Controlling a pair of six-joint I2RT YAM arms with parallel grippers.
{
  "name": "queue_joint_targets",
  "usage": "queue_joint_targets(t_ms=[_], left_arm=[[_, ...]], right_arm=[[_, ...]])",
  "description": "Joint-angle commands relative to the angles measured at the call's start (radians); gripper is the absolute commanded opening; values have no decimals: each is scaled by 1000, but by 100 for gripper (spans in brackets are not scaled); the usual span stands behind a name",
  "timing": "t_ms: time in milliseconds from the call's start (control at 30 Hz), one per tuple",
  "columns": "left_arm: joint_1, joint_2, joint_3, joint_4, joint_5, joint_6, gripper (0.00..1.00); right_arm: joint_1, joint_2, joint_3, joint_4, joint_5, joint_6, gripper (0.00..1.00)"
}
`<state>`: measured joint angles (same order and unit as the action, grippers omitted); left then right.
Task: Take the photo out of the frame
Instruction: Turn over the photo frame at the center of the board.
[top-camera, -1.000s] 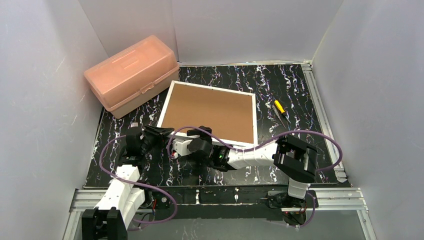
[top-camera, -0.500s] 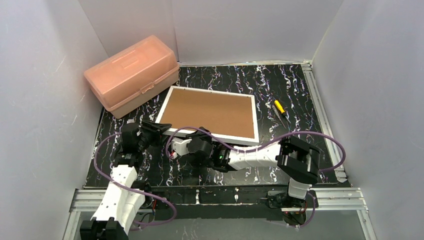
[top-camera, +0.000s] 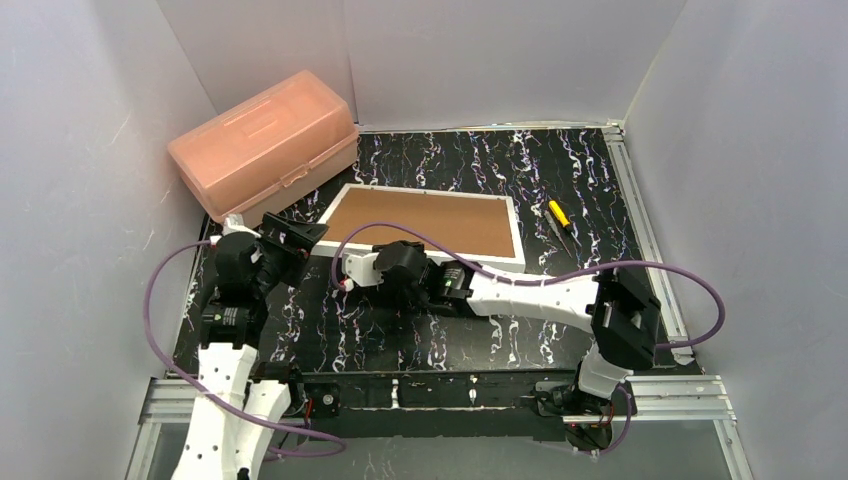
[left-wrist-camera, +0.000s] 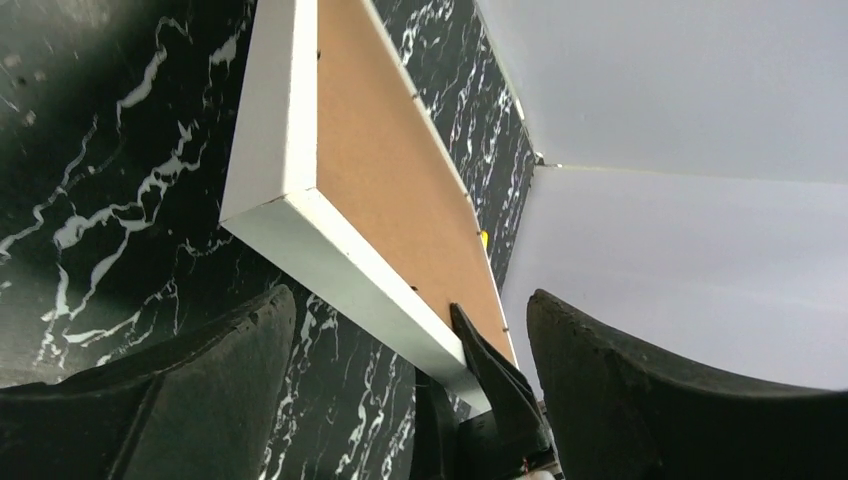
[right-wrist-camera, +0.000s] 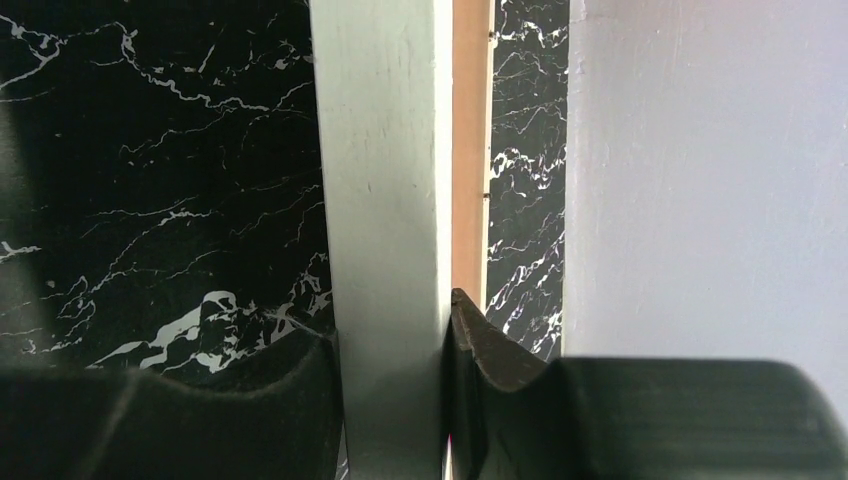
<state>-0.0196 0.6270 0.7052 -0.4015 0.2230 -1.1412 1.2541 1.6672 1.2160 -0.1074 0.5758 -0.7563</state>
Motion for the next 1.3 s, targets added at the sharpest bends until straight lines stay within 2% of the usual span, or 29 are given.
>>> queue_joint_targets(t_ms=[0,133,267,533,767,967,1067,1167,1267], left_arm=[[0,-25,121,-157,-98,137,84],[0,-47,204,-262,-238,223,85],[0,-54,256,-342,-372,297,90],[0,-22,248,-343,-351,300,91],[0,-3,224,-325,-316,295,91],[0,6,192,-300,-290,279,91],[0,14,161,-266,-266,260,91],[0,44,130,-222,-225,234,91],[0,72,120,-202,-178,236,91]], right_arm=[[-12,-91,134,-64,-38,152,1],[-18,-91,245,-150,5,207,1],[-37,-56,382,-289,10,291,1],[-117,65,723,-588,-114,486,1],[-261,104,890,-688,-268,599,1],[-491,93,878,-674,-550,801,1],[-666,55,781,-546,-778,957,1],[-840,45,672,-350,-1011,1145,1],[-942,70,625,-240,-1159,1282,1]])
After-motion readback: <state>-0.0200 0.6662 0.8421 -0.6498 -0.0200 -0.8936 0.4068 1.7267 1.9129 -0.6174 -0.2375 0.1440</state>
